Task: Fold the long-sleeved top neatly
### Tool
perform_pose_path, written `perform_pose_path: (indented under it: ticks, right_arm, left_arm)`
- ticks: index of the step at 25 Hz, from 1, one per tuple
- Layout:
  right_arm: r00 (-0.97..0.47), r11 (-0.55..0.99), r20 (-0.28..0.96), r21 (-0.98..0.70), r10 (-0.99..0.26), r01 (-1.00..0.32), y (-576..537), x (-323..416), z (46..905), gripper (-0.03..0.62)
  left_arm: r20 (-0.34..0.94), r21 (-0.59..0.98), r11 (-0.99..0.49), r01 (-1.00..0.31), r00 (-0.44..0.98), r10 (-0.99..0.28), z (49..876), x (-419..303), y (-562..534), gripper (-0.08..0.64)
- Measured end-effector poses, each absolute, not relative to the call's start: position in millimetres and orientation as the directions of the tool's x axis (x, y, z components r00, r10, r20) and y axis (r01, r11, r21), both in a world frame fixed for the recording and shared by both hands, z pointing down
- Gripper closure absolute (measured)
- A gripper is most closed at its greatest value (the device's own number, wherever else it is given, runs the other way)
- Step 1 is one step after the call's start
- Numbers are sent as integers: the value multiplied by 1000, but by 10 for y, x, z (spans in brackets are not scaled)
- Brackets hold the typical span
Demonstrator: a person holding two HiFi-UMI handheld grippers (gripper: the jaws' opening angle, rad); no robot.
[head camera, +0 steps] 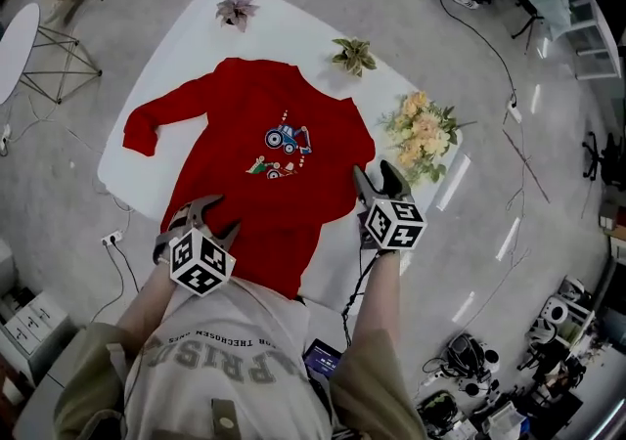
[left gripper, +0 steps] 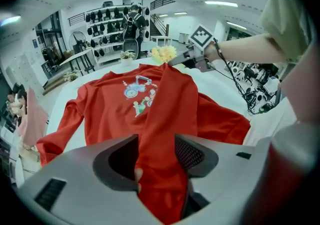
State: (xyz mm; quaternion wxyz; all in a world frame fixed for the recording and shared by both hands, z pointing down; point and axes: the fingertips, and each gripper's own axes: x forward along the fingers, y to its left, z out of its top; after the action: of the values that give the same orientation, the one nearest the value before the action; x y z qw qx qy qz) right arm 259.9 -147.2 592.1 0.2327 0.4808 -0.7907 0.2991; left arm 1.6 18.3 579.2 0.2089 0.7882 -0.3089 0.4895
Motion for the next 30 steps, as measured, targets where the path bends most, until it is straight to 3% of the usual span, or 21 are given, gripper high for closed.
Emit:
perform_pose_path:
  ticks: [2,5,9,13,17,22,23,24,30]
  right_arm:
    - [-424,366,661,-235,-619,-901,-1535,2505,6047,357]
    - [-409,369,616,-200,-673,-908,-1628,2458,5993,560]
    - [-331,377,601,-52,-728,-925,-1736,2480,5991,560]
    - [-246,384,669,63,-701,-921,-1764,2502,6142,516]
    - [-303,334,616,-68,-728,-940,-1677,2631,5855,367]
    - [-324,288,521,-150,-790,-946,-1136,2717,5156,361]
    - [-338,292,514,-171,-788,-941,-971,2654,5049,270]
    - [-347,296,509,-182,-788,-938,-795,2580,4951,245]
    - [-248,250,452,-56,-857,-967,219,1968,4471,245]
  left_arm:
    - [913,36,-725,-687,318,-256,5864,57,243,334]
    - [920,62,-713,-698,317,-230,5933,90,311,334]
    - [924,68,-689,-722,306,-229,6041,77,343,333]
    - [927,68,-680,-730,299,-228,6109,101,322,333]
    - [906,51,-659,-751,312,-285,5991,60,298,310]
    - [851,43,-606,-794,347,-394,5700,-199,303,299]
    - [844,39,-603,-797,350,-407,5656,-283,322,299]
    - [836,37,-601,-798,354,-418,5614,-371,351,299]
    - [785,25,-609,-793,393,-479,5382,-1071,579,299]
